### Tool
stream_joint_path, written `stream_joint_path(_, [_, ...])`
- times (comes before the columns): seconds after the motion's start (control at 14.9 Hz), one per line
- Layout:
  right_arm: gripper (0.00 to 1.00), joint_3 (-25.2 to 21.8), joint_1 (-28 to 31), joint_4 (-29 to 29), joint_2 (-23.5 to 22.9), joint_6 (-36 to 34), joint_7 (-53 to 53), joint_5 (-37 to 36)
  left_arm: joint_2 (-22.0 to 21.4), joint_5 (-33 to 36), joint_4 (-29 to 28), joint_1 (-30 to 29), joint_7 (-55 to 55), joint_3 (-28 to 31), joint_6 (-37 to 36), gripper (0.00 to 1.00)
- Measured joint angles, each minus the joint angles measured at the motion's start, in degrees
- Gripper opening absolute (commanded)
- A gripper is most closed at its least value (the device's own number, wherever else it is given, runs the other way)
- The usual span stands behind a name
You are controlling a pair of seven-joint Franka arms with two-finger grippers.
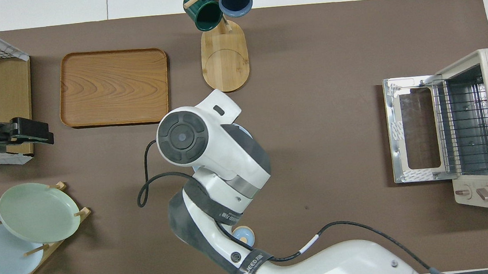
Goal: Put eggplant into oven
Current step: 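Grasp the light blue plate rim with the right gripper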
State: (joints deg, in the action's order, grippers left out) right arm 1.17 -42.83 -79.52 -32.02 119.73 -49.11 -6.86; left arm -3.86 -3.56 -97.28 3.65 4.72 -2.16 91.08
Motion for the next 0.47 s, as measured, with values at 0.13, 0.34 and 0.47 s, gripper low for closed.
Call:
stream_joint_path(0.13, [1.00,0.01,-1.38,-0.05,-1.25,2.60,-1.03,-0.61,-1.33,0.01,-2.21,0.01,-0.14,-0.28,-0.13,1.00])
stream_joint_path(0.34, [1.00,0.08,-4.58,-0.24,-4.10,5.60,-1.09,-4.39,-1.91,0.01,-3.84,0.59,-0.24,-0.65,-0.13,1.00])
stream_joint_path(0.47, [0.83,0.01,-7.05,-0.27,-6.80,6.58,-1.72,-7.28,-1.90,0.01,-3.65,1.12,-0.24,-0.89,-0.12,1.00])
